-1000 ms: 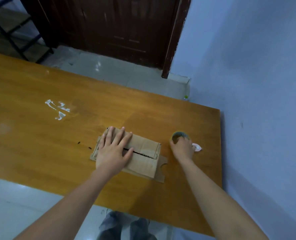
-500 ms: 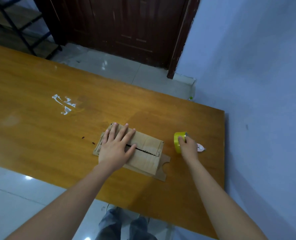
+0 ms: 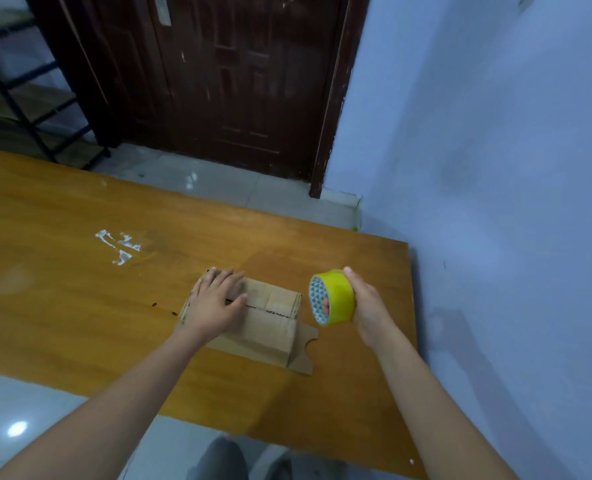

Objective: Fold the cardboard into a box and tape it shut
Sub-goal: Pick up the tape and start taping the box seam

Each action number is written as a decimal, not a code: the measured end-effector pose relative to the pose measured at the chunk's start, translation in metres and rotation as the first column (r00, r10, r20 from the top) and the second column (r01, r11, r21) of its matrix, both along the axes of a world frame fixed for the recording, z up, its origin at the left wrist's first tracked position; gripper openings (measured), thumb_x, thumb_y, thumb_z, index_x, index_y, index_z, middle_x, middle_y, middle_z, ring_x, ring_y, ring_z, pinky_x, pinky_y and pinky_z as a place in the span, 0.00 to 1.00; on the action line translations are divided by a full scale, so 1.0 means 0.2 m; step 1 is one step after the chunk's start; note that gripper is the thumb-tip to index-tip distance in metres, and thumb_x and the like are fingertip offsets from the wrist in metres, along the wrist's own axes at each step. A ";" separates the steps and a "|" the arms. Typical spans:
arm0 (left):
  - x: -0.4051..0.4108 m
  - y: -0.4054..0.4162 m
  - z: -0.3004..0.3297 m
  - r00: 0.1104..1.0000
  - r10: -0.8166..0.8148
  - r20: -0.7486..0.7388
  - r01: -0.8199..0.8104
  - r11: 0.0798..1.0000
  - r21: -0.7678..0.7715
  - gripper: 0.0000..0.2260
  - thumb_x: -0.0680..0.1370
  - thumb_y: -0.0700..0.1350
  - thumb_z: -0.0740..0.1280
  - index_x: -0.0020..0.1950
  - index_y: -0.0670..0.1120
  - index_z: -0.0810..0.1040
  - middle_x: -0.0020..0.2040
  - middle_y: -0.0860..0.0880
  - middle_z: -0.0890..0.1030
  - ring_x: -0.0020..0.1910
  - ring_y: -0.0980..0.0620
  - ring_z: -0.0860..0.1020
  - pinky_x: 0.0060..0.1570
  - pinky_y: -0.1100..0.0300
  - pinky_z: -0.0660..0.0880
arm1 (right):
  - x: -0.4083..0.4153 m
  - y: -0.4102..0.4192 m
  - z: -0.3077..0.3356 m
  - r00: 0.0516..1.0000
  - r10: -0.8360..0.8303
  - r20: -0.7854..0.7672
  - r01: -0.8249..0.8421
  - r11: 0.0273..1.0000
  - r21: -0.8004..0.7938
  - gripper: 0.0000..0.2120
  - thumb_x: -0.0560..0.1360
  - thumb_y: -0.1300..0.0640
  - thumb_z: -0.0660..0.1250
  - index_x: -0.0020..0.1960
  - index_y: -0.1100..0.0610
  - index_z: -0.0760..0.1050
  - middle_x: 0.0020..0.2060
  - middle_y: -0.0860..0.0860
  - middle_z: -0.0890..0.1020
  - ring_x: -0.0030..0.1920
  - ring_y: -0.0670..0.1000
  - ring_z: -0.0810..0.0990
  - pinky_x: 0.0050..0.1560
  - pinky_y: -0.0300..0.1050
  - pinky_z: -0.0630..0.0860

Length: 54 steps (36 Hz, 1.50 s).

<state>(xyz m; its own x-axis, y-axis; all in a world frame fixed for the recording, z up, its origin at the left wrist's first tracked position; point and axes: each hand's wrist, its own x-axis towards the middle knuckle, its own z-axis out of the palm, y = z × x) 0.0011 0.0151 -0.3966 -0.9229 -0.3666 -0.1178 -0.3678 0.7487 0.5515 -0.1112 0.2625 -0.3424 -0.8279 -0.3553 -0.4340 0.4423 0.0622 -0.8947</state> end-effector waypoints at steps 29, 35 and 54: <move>-0.13 0.03 0.66 0.859 -0.087 -0.504 0.249 0.932 0.264 0.09 0.77 0.48 0.66 0.38 0.48 0.78 0.33 0.51 0.80 0.35 0.50 0.77 0.37 0.55 0.73 | 0.20 -0.46 0.43 0.945 0.303 -0.122 -0.270 0.934 0.233 0.39 0.66 0.26 0.51 0.45 0.59 0.81 0.34 0.55 0.83 0.35 0.51 0.81 0.44 0.49 0.76; -0.14 -0.04 0.70 0.926 0.325 -0.190 0.066 0.357 0.932 0.11 0.80 0.47 0.62 0.39 0.48 0.78 0.33 0.53 0.83 0.33 0.55 0.80 0.31 0.62 0.75 | 0.21 -0.39 0.44 0.952 0.249 -0.179 -0.245 0.969 0.046 0.25 0.68 0.40 0.68 0.52 0.61 0.77 0.45 0.59 0.80 0.43 0.55 0.79 0.48 0.50 0.74; -0.20 -0.26 0.63 0.874 0.483 0.052 -0.123 0.116 0.986 0.09 0.81 0.47 0.61 0.47 0.48 0.79 0.39 0.51 0.85 0.34 0.55 0.83 0.30 0.63 0.76 | 0.19 -0.11 0.50 0.867 0.356 -0.348 -0.353 0.933 0.073 0.26 0.73 0.36 0.62 0.34 0.59 0.80 0.32 0.56 0.83 0.37 0.51 0.80 0.54 0.51 0.73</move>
